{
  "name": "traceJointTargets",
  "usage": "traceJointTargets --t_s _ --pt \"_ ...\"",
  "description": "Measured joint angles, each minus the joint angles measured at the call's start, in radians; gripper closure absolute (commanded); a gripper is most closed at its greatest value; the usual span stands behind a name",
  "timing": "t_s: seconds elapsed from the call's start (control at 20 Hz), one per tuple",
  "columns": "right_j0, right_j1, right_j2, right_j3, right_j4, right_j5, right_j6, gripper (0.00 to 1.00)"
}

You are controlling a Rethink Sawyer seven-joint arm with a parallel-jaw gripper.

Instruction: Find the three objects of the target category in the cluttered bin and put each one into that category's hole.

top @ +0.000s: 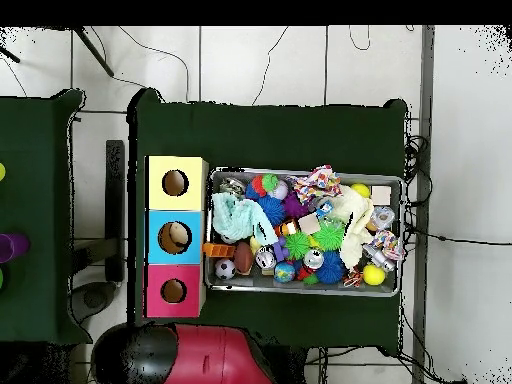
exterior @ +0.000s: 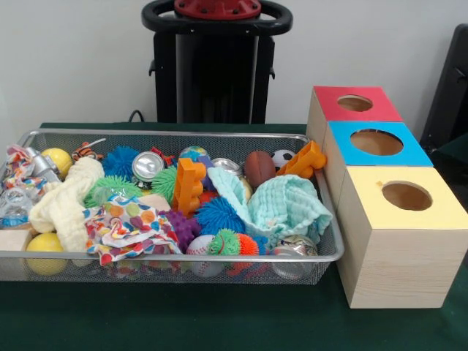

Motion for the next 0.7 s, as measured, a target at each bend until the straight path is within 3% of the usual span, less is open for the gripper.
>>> traceJointTargets --t_s 0.05,0.1,0.25,0.3,0.35,0.5,0.55,0.6,0.65,0.7 --pt "0.003 0.003 0.004 0.015 0.000 -0.065 0.001 0.00" --pt "0.004 0.022 0.022 0.061 0.003 -0.257 0.005 0.00" --pt "0.001 0.117 0.055 0.147 -0.004 -0.703 0.022 0.00" --pt "0.003 0.169 0.062 0.174 -0.015 -0.882 0.034 0.00" --pt "0.009 0.270 0.070 0.213 -0.053 -1.183 0.065 0.00" --pt "0.032 0.315 0.055 0.308 -0.145 -1.530 0.131 0.00" --pt "0.057 0.367 0.046 0.337 -0.172 -1.667 0.171 0.00" --pt "0.073 0.402 0.042 0.346 -0.181 -1.730 0.195 0.00" --pt "0.110 0.495 0.040 0.348 -0.186 -1.829 0.249 0.00" --pt "0.128 0.546 0.041 0.346 -0.186 -1.860 0.278 0.00"
